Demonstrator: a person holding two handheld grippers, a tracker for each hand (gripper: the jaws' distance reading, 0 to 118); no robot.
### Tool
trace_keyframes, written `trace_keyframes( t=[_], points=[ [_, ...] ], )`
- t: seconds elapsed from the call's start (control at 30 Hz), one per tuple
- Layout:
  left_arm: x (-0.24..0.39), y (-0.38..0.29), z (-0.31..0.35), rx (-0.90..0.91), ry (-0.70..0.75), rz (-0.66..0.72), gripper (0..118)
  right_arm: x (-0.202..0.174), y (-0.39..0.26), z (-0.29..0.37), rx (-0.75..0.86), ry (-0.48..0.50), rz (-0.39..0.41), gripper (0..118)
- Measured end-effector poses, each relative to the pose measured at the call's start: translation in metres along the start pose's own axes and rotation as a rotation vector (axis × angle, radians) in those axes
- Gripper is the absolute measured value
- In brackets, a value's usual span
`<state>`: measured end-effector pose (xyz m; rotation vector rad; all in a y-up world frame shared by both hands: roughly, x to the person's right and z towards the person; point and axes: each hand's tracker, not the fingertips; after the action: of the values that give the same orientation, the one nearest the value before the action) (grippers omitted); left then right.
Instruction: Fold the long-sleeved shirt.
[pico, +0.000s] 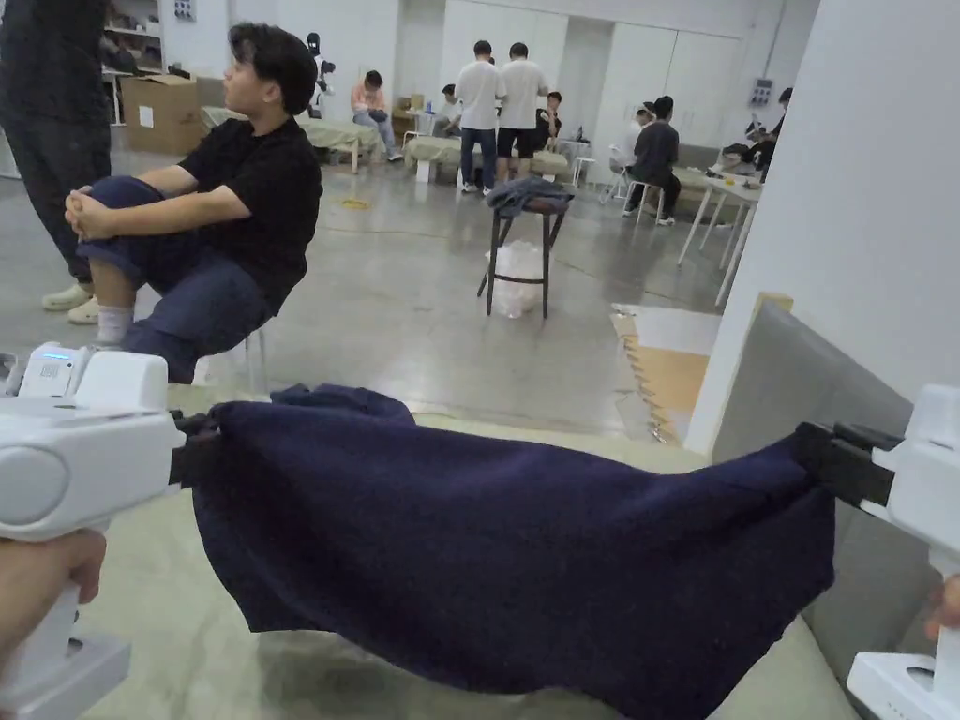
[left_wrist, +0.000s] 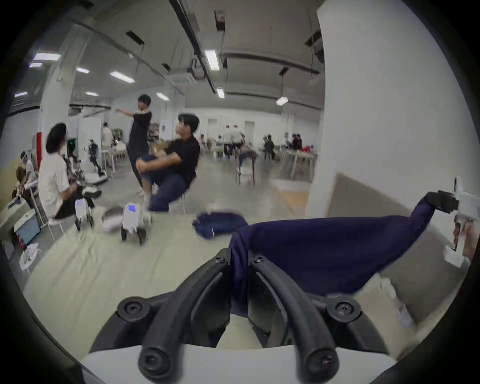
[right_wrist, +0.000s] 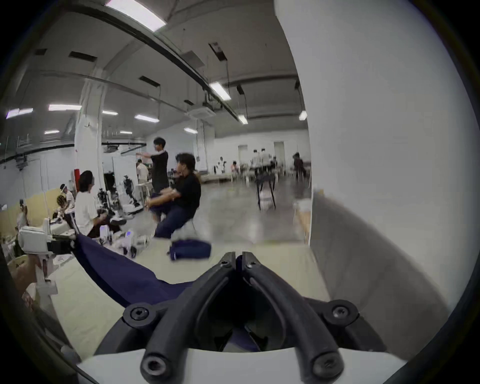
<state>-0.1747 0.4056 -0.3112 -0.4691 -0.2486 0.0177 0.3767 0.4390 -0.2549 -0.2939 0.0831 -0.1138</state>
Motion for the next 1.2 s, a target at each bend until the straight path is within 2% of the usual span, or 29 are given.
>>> trace_keyframes(
  t=[0.03, 0.1, 0.13, 0.17, 0.2, 0.23, 0.27, 0.3, 0.33, 0.37, 0.4, 0.47, 0.53, 0.6, 0.63, 0.77, 0.8, 0.83, 0.87, 0.9, 0.93, 0.97, 1.0, 1.1, 1.13, 1.17, 1.2],
  points=[
    [0.001, -0.026, 0.008, -0.011, 0.007, 0.002, 16, 0.001, -0.026, 0.014, -0.036, -0.017, 0.026, 1],
    [-0.002, -0.080, 0.023, -0.124, -0.065, -0.001, 15, 0.003, -0.078, 0.043, -0.118, -0.015, 0.021, 1],
    [-0.005, -0.100, 0.029, -0.155, -0.040, 0.017, 16, 0.003, -0.101, 0.057, -0.152, -0.039, 0.037, 1],
    [-0.007, -0.127, 0.037, -0.198, -0.070, 0.025, 16, 0.005, -0.129, 0.072, -0.202, -0.049, -0.013, 1],
    [-0.007, -0.150, 0.044, -0.269, -0.088, -0.007, 16, 0.012, -0.155, 0.082, -0.272, -0.032, 0.000, 1],
    [-0.006, -0.171, 0.052, -0.285, -0.062, -0.006, 15, 0.012, -0.180, 0.094, -0.301, -0.080, -0.019, 1],
    [-0.003, -0.193, 0.059, -0.342, -0.088, 0.011, 15, 0.011, -0.209, 0.103, -0.344, -0.061, -0.080, 1],
    [-0.001, -0.207, 0.064, -0.406, -0.106, 0.003, 15, 0.010, -0.231, 0.110, -0.411, -0.020, -0.056, 1],
    [0.002, -0.223, 0.070, -0.438, -0.072, -0.030, 16, 0.005, -0.252, 0.116, -0.471, -0.079, -0.016, 1],
    [0.004, -0.237, 0.077, -0.462, -0.075, -0.054, 15, 0.002, -0.274, 0.120, -0.545, -0.086, -0.012, 1],
    [0.004, -0.249, 0.080, -0.512, -0.042, -0.054, 16, 0.002, -0.290, 0.123, -0.612, -0.053, -0.017, 1],
    [-0.002, -0.261, 0.083, -0.561, -0.039, -0.032, 16, 0.001, -0.312, 0.124, -0.688, -0.056, -0.082, 1],
    [0.004, -0.263, 0.087, -0.591, -0.023, -0.025, 15, 0.000, -0.321, 0.123, -0.737, -0.071, -0.054, 1],
    [0.009, -0.266, 0.088, -0.653, -0.039, -0.058, 15, 0.001, -0.327, 0.121, -0.816, -0.075, -0.076, 1],
    [0.011, -0.269, 0.086, -0.644, -0.034, -0.053, 16, 0.001, -0.329, 0.118, -0.820, -0.066, -0.058, 1],
    [-0.002, -0.282, 0.067, -0.657, -0.031, -0.016, 17, 0.007, -0.340, 0.103, -0.849, -0.072, -0.081, 3],
    [-0.002, -0.286, 0.067, -0.659, -0.018, -0.022, 22, 0.008, -0.341, 0.100, -0.874, -0.085, -0.078, 15],
    [-0.002, -0.286, 0.068, -0.642, 0.014, -0.042, 39, 0.009, -0.341, 0.100, -0.894, -0.121, -0.069, 45],
    [-0.005, -0.284, 0.070, -0.623, 0.025, -0.053, 79, 0.011, -0.341, 0.103, -0.869, -0.151, -0.062, 94],
    [-0.010, -0.280, 0.072, -0.599, -0.006, -0.025, 103, 0.017, -0.336, 0.108, -0.798, -0.158, -0.113, 117],
    [-0.002, -0.275, 0.081, -0.549, -0.014, -0.003, 111, 0.018, -0.324, 0.114, -0.727, -0.142, -0.175, 117],
    [0.002, -0.270, 0.087, -0.534, -0.056, 0.082, 106, 0.018, -0.314, 0.117, -0.660, -0.160, -0.231, 115],
    [0.006, -0.264, 0.086, -0.537, -0.033, 0.110, 105, 0.022, -0.306, 0.120, -0.607, -0.201, -0.238, 115],
    [0.010, -0.227, 0.065, -0.448, 0.012, 0.067, 108, 0.005, -0.278, 0.109, -0.477, -0.258, -0.159, 114],
    [0.019, -0.217, 0.053, -0.429, 0.042, 0.068, 107, 0.001, -0.269, 0.094, -0.450, -0.235, -0.140, 107],
    [0.028, -0.206, 0.041, -0.403, 0.034, 0.099, 97, -0.006, -0.261, 0.084, -0.410, -0.201, -0.116, 79],
    [0.031, -0.196, 0.031, -0.352, 0.030, 0.121, 77, -0.014, -0.255, 0.072, -0.368, -0.173, -0.089, 39]
  ],
)
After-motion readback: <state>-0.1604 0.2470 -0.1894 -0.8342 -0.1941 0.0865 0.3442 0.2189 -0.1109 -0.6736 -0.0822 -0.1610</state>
